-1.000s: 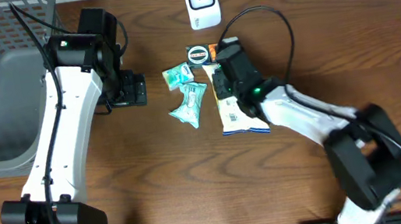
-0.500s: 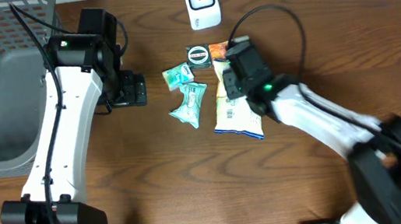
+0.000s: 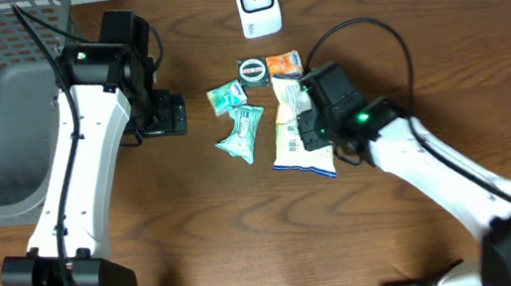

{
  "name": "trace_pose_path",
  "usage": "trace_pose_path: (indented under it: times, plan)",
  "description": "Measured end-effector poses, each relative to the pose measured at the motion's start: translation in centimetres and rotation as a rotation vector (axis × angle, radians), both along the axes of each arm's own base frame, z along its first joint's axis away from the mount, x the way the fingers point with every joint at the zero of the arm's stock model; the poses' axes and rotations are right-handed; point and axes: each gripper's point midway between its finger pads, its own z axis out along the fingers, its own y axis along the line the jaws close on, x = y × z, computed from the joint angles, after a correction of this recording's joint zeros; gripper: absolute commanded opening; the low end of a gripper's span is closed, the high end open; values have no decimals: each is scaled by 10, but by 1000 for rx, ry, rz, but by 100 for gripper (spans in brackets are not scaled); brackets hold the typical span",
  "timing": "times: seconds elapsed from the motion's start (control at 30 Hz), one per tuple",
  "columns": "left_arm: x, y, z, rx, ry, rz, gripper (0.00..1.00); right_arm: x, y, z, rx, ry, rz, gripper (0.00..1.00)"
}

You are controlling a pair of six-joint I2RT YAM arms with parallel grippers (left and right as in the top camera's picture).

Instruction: Scan the item barcode

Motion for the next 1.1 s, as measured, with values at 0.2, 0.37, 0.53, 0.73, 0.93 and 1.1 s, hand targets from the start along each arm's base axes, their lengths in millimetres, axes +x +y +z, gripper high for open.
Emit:
trace_pose_path:
  times: [0.2,0.37,0.53,0.73,0.93,1.1]
  plan:
    - [0,0,0,0,0,0,98,-23,2,-67,-66,177,10,25]
    - [0,0,0,0,0,0,97,-29,1,-63,-60,206,-11,33]
    - [0,0,0,0,0,0,98,-35,-1,-34,-40,197,-16,37]
    - [0,0,0,0,0,0,98,-1,10,58,91,-95,-30,37]
    - [0,0,0,0,0,0,98,27,0,63,28,-208,-103,38]
    - [0,0,0,0,0,0,98,51,8,24,-9,-201,-118,40]
